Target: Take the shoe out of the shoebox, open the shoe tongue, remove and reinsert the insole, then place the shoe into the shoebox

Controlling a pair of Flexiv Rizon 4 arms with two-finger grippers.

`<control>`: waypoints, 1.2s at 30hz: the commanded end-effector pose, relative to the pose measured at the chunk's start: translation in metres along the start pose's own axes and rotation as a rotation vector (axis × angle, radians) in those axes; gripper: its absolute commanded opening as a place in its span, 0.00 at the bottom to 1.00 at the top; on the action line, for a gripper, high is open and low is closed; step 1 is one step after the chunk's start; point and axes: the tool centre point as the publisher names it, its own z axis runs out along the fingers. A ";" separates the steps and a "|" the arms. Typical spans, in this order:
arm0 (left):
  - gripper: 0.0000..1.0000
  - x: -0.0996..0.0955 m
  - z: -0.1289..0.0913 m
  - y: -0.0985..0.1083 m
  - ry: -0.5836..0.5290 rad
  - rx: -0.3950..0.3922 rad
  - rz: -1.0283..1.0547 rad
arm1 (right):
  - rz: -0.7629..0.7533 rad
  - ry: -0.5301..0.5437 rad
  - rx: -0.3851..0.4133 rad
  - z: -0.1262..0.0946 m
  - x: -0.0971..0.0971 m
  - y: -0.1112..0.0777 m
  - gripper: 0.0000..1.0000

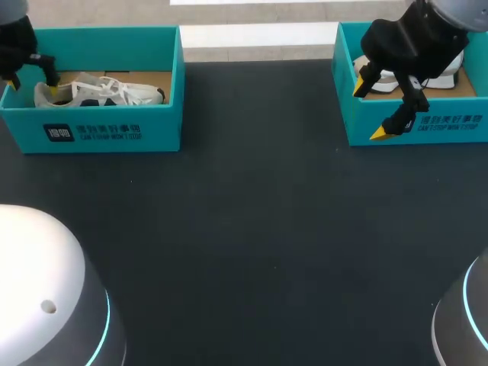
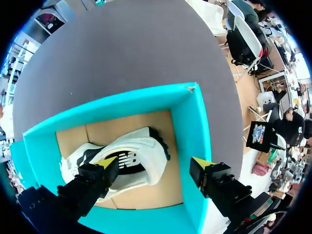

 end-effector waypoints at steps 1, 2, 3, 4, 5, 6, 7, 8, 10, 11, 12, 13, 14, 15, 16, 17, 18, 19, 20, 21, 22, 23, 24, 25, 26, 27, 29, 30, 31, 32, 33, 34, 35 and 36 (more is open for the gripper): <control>0.92 0.000 -0.028 -0.011 -0.035 0.008 0.004 | 0.001 0.004 0.002 0.001 -0.002 0.000 1.00; 0.93 0.000 -0.035 -0.013 -0.025 -0.012 -0.002 | 0.001 0.004 0.002 0.001 -0.002 0.000 1.00; 0.93 0.000 -0.042 -0.016 -0.034 -0.017 0.001 | 0.001 0.004 0.002 0.001 -0.002 0.000 1.00; 0.94 0.000 -0.049 -0.018 -0.038 -0.014 0.001 | 0.001 0.004 0.002 0.001 -0.002 0.000 1.00; 0.93 0.000 -0.056 -0.020 -0.048 -0.020 -0.001 | 0.001 0.004 0.002 0.001 -0.002 0.000 1.00; 0.96 0.001 -0.063 -0.022 -0.056 -0.020 0.002 | 0.001 0.004 0.002 0.001 -0.002 0.000 1.00; 0.98 0.001 -0.069 -0.024 -0.058 -0.019 -0.004 | 0.001 0.004 0.002 0.001 -0.002 0.000 1.00; 0.98 0.001 -0.075 -0.027 -0.074 -0.015 -0.007 | 0.001 0.004 0.002 0.001 -0.002 0.000 1.00; 1.00 0.001 -0.087 -0.032 -0.092 -0.019 -0.017 | 0.001 0.004 0.002 0.001 -0.002 0.000 1.00; 1.00 0.001 -0.093 -0.035 -0.112 -0.016 -0.012 | 0.001 0.004 0.002 0.001 -0.002 0.000 1.00; 1.00 0.001 -0.098 -0.037 -0.114 -0.014 -0.011 | 0.001 0.004 0.002 0.001 -0.002 0.000 1.00; 1.00 0.000 -0.103 -0.040 -0.123 -0.012 -0.003 | 0.001 0.004 0.002 0.001 -0.002 0.000 1.00; 1.00 0.000 -0.106 -0.041 -0.134 -0.008 -0.003 | 0.001 0.004 0.002 0.001 -0.002 0.000 1.00; 1.00 0.001 -0.112 -0.045 -0.135 -0.010 -0.005 | 0.001 0.004 0.002 0.001 -0.002 0.000 1.00; 1.00 0.002 -0.116 -0.047 -0.147 -0.011 -0.004 | 0.047 -0.007 0.000 -0.003 -0.008 -0.002 1.00; 1.00 0.004 -0.121 -0.050 -0.148 -0.021 -0.006 | 0.102 0.004 -0.011 -0.005 -0.013 -0.005 1.00; 1.00 0.004 -0.121 -0.050 -0.148 -0.021 -0.006 | 0.162 -0.011 -0.001 -0.008 -0.018 -0.009 1.00; 1.00 0.004 -0.121 -0.050 -0.148 -0.021 -0.006 | 0.214 -0.035 -0.032 -0.012 -0.024 -0.012 1.00; 1.00 0.004 -0.121 -0.050 -0.148 -0.021 -0.006 | 0.276 -0.055 -0.046 -0.016 -0.030 -0.016 1.00; 1.00 0.004 -0.121 -0.050 -0.148 -0.021 -0.006 | 0.352 -0.086 -0.045 -0.020 -0.037 -0.020 1.00; 1.00 0.004 -0.121 -0.050 -0.148 -0.021 -0.006 | 0.395 -0.104 -0.054 -0.022 -0.042 -0.022 1.00; 1.00 0.004 -0.121 -0.050 -0.148 -0.021 -0.006 | 0.506 -0.141 -0.057 -0.026 -0.051 -0.029 1.00; 1.00 0.004 -0.121 -0.050 -0.148 -0.021 -0.006 | 0.596 -0.182 -0.071 -0.028 -0.058 -0.034 1.00; 1.00 0.004 -0.121 -0.050 -0.148 -0.021 -0.006 | 0.678 -0.224 -0.089 -0.030 -0.065 -0.039 1.00; 1.00 0.004 -0.121 -0.050 -0.148 -0.021 -0.006 | 0.781 -0.269 -0.087 -0.032 -0.072 -0.046 1.00; 1.00 0.004 -0.121 -0.050 -0.148 -0.021 -0.006 | 0.853 -0.305 -0.103 -0.033 -0.079 -0.051 1.00; 1.00 0.004 -0.121 -0.050 -0.148 -0.021 -0.006 | 0.991 -0.358 -0.125 -0.032 -0.091 -0.058 1.00; 1.00 0.004 -0.121 -0.050 -0.148 -0.021 -0.006 | 1.031 -0.377 -0.136 -0.032 -0.100 -0.063 1.00; 1.00 0.004 -0.121 -0.050 -0.148 -0.021 -0.006 | 1.031 -0.377 -0.136 -0.032 -0.100 -0.063 1.00; 1.00 0.004 -0.121 -0.050 -0.148 -0.021 -0.006 | 1.031 -0.377 -0.136 -0.032 -0.100 -0.063 1.00; 1.00 0.004 -0.121 -0.050 -0.148 -0.021 -0.006 | 1.031 -0.377 -0.136 -0.032 -0.100 -0.063 1.00; 1.00 0.004 -0.121 -0.050 -0.148 -0.021 -0.006 | 1.031 -0.377 -0.136 -0.032 -0.100 -0.063 1.00; 1.00 0.004 -0.121 -0.050 -0.148 -0.021 -0.006 | 1.031 -0.377 -0.136 -0.032 -0.100 -0.063 1.00; 1.00 0.004 -0.121 -0.050 -0.148 -0.021 -0.006 | 1.031 -0.377 -0.136 -0.032 -0.100 -0.063 1.00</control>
